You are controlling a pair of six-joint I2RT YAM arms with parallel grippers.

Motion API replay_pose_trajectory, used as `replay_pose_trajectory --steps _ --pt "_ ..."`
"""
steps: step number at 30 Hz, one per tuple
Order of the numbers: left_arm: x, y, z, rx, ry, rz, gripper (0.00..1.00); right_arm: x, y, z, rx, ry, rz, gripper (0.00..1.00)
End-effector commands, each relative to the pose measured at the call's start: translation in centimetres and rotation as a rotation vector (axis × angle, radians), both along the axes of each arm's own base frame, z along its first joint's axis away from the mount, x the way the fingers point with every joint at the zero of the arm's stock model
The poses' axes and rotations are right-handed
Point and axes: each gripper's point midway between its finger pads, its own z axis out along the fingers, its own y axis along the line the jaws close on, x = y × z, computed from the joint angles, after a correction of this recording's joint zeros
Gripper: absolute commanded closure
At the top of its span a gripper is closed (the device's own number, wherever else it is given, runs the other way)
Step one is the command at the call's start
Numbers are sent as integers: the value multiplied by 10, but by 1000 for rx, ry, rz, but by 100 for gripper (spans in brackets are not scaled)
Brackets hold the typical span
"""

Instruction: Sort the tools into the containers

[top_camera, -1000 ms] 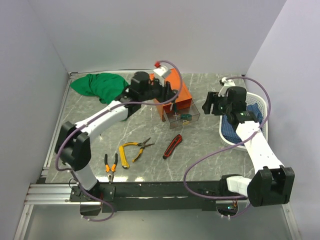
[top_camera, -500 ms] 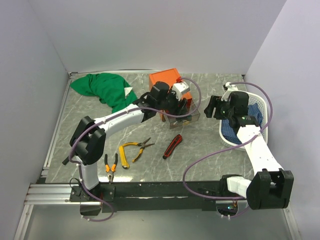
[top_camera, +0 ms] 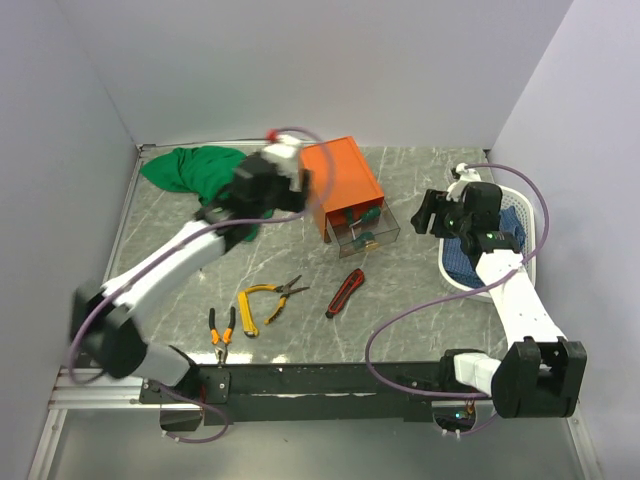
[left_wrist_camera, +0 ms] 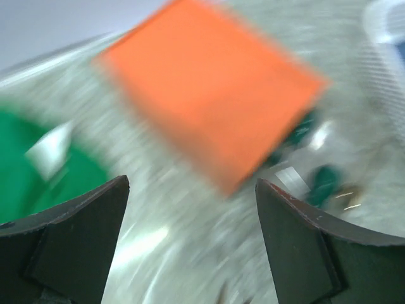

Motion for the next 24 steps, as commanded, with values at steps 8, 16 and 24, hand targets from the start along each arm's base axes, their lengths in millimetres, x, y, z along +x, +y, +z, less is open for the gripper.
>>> replay_pose_trajectory --steps 8,16,24 --pt "-26 198 -111 163 310 424 12 13 11 12 1 -14 93 23" --pt "-5 242 -108 374 366 483 16 9 8 4 -115 83 199 23" --pt "-6 234 -105 341 374 372 31 -24 43 -29 -328 107 620 26"
